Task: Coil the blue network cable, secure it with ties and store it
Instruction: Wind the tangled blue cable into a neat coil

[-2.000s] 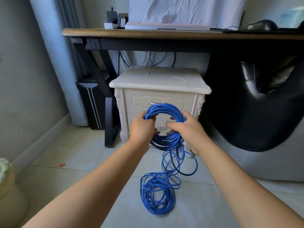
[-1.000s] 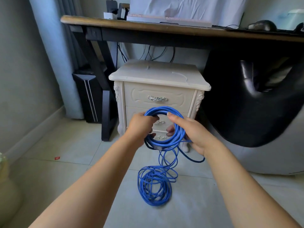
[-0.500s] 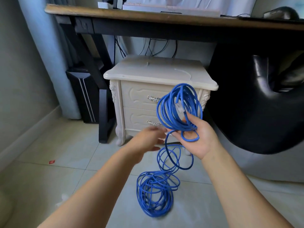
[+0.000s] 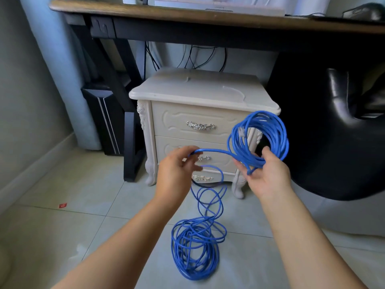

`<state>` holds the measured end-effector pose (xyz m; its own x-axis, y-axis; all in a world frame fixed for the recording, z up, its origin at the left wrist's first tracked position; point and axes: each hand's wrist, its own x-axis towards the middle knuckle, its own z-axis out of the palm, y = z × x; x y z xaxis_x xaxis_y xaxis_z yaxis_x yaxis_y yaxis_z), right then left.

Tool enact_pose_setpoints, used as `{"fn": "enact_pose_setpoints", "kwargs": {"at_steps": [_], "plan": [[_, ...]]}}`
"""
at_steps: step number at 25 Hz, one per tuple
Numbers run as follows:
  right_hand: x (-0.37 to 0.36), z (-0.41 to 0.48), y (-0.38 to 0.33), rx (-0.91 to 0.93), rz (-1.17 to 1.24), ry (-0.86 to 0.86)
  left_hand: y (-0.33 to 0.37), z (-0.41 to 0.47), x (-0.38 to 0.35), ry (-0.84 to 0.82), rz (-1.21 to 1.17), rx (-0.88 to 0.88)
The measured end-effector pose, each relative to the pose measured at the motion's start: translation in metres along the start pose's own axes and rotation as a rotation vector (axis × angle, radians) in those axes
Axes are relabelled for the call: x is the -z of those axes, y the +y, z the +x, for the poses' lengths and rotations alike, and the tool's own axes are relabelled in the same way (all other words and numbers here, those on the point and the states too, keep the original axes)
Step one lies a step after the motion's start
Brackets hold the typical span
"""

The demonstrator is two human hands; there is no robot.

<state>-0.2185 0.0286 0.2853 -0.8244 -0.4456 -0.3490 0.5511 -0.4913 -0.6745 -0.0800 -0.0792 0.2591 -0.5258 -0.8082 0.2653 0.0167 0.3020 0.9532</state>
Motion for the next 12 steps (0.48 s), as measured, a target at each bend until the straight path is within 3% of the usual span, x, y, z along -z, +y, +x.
{"fn": "enact_pose_setpoints", "kwargs": {"at_steps": [4, 7, 10, 12], "plan": [[0.008, 0.003, 0.002, 0.295, -0.615, 0.149, -0.003, 0.005, 0.008, 0.105, 0.135, -0.231], [0.008, -0.005, 0.004, 0.348, -1.002, -0.008, 0.003, 0.012, 0.013, 0.117, 0.125, -0.303], [0.011, -0.016, 0.005, 0.148, -1.273, -0.282, 0.010, 0.017, 0.016, 0.019, 0.027, -0.100], [0.013, -0.019, 0.012, 0.002, -1.318, -0.414, 0.015, 0.015, 0.014, -0.140, -0.039, 0.109]]}}
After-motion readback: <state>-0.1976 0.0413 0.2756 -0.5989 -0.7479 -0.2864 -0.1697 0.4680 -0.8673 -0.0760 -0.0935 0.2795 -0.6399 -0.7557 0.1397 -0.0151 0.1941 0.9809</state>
